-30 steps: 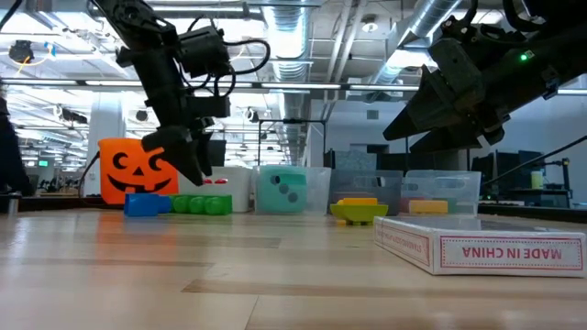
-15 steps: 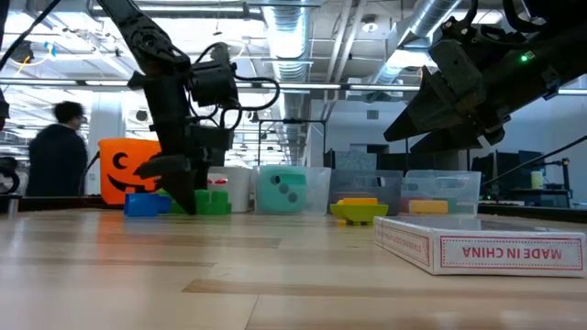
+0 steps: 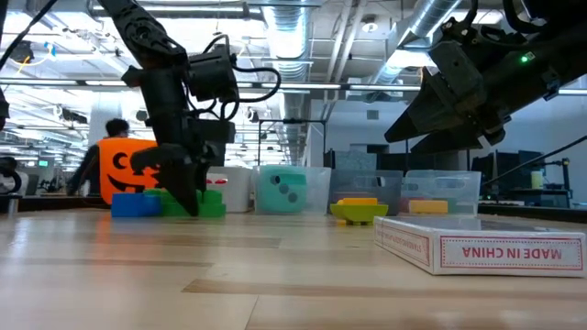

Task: Pick & Place Toys
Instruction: Put the big green game piece into the white bin

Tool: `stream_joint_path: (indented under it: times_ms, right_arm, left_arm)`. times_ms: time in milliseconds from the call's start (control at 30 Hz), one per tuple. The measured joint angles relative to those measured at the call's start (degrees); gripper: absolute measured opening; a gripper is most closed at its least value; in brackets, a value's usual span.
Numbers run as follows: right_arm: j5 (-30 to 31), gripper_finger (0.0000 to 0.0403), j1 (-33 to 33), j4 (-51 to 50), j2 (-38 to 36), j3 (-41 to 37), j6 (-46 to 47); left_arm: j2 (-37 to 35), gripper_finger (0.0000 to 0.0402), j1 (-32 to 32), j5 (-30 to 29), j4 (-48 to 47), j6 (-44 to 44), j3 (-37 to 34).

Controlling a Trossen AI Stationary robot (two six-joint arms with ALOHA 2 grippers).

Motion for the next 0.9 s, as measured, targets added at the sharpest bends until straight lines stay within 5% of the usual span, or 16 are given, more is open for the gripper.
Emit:
stream_joint_path:
  times_ms: [233, 433, 733, 900]
  right_arm:
    - [0.0, 0.0374, 0.0, 0.0, 0.0, 0.0, 0.0]
    - [0.0, 0.0374, 0.0, -0.1, 0.0, 0.0, 0.0]
    - [0.2, 0.0374, -0.1, -0.9, 0.0, 0.0, 0.6]
    - [0.4, 0.0374, -0.1, -0.8, 0.0, 0.0, 0.6]
  left_arm:
    - [-0.2, 0.0126, -4.9, -0.5, 1.4, -2.1, 0.4]
    - [-2.6, 0.0126, -9.0, -1.8, 12.5, -3.2, 3.3]
    - [-14.3, 0.0126, -4.6, -24.5, 17.5, -1.9, 4.2]
    - [-18.6, 0.0126, 2.9, -26.6, 18.3, -4.6, 4.3]
